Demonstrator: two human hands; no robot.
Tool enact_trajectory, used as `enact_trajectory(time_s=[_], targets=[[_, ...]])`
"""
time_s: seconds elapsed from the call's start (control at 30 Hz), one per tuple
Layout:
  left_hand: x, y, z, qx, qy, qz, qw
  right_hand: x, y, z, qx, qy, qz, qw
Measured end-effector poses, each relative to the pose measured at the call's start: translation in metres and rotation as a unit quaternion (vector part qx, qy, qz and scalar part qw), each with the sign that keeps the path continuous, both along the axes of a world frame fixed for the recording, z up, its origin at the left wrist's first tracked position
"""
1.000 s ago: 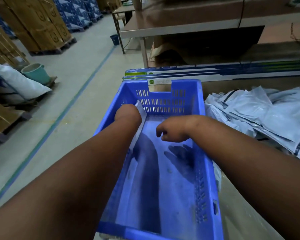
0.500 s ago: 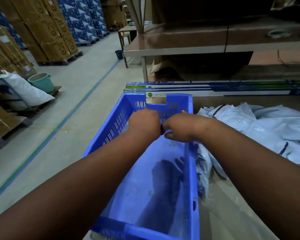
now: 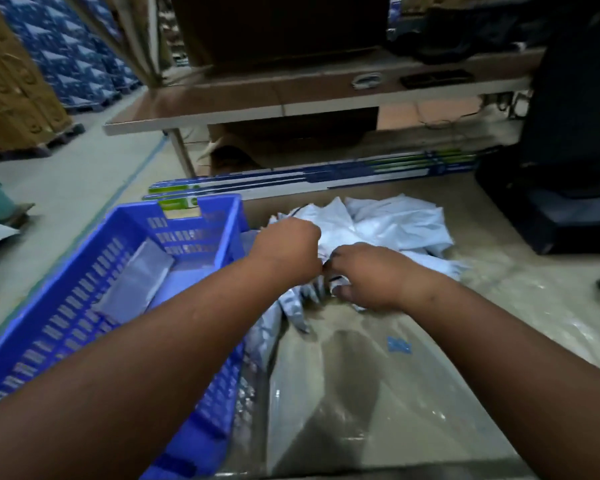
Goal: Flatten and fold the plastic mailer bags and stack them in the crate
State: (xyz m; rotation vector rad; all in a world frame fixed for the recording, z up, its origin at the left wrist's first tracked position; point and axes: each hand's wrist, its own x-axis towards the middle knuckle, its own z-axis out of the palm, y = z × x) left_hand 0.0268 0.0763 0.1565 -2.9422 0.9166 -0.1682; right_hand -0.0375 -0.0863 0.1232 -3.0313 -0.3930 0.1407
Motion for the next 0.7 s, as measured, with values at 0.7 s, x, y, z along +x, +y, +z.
enact_trajectory(time_s=[0.7], targets=[[-0.012,-0.016,-0.080,-0.015,-0.054,0.020,0.998,0.050,-0.058,-0.089,0.093,-0.085,-0.134,0.983]])
